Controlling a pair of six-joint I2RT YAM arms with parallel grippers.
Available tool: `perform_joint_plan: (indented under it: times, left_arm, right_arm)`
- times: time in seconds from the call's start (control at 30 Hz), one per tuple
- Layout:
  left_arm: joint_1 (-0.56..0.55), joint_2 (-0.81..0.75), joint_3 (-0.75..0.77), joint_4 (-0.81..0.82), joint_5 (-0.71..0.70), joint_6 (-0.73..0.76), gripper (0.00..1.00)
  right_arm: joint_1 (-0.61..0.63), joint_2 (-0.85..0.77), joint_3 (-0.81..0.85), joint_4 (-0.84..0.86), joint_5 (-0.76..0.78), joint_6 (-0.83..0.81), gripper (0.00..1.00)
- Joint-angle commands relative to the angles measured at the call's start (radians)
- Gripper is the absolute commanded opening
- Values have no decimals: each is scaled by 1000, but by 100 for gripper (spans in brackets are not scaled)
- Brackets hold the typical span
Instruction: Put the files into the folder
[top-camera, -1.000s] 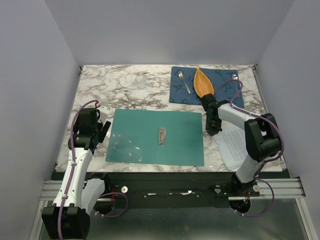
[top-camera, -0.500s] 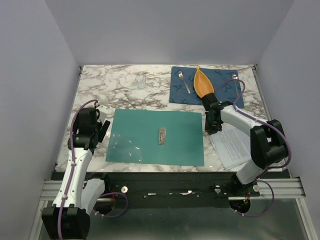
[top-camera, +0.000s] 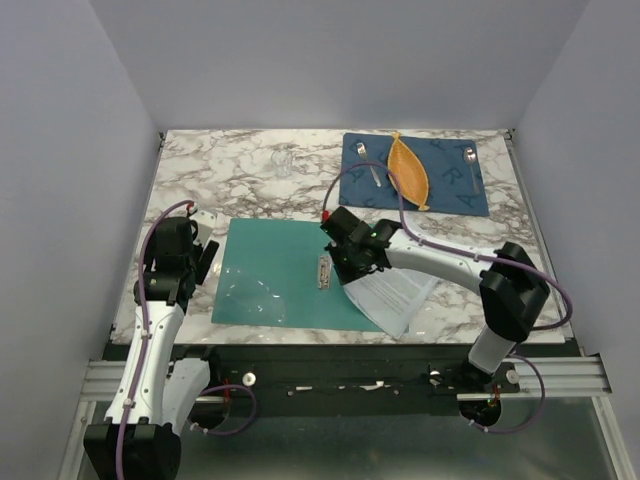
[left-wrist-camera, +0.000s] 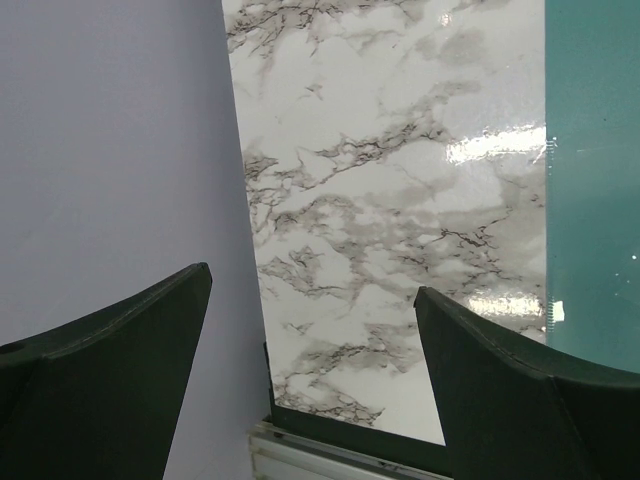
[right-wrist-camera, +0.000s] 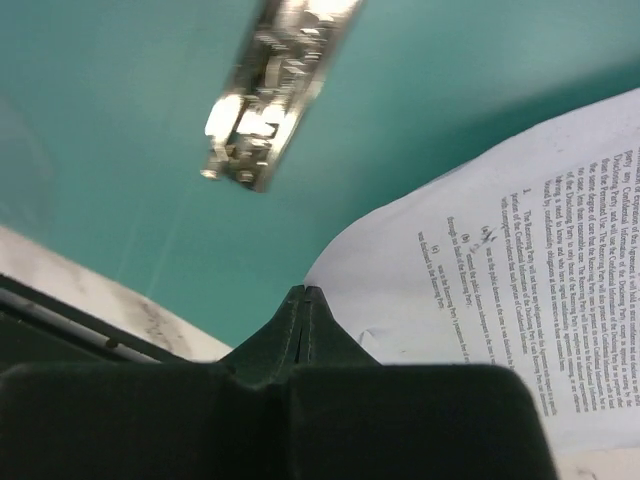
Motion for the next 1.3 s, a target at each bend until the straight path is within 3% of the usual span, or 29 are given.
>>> perform_joint_plan:
  times: [0.0, 0.13, 0.23, 0.27, 0.3, 0.33, 0.43, 0.57, 0.63, 0.67, 0.77, 0.97, 1.27]
  left_arm:
    - [1, -28, 21, -31, -34, 16, 99]
    - [2, -37, 21, -39, -38, 19, 99]
    - [2, -39, 18, -41, -42, 24, 99]
    - [2, -37, 18, -39, -45, 27, 99]
    - [1, -36, 18, -38, -47, 28, 99]
    - [2, -36, 17, -36, -50, 30, 99]
    - [2, -31, 18, -35, -53, 30, 99]
    - [2, -25, 20, -36, -54, 25, 99]
    - [2, -24, 17, -41, -57, 25, 99]
    - [2, -22, 15, -41, -56, 27, 99]
    - [2, -25, 14, -44, -48, 30, 99]
    - [2, -14, 14, -47, -45, 28, 99]
    - [2, -11, 18, -48, -47, 27, 99]
  right_arm:
    - [100, 97, 82, 12, -47, -69, 0]
    - [144, 151, 136, 4, -85, -84, 1]
    - [149, 118, 133, 5, -84, -75, 60]
    - [151, 96, 115, 24, -72, -55, 84]
    - [151, 68, 108, 33, -58, -49, 95]
    - [145, 45, 104, 39, -34, -46, 100]
    - [105, -44, 73, 51, -38, -15, 100]
    - [-102, -188, -69, 119, -38, 84, 99]
    - [-247, -278, -192, 151, -105, 103, 93]
    - [-292, -297, -221, 150, -102, 123, 81]
    - [-435, -346, -292, 95, -31, 143, 68]
    - [-613, -338, -356, 154, -76, 106, 70]
    - [-696, -177, -306, 220, -153, 80, 65]
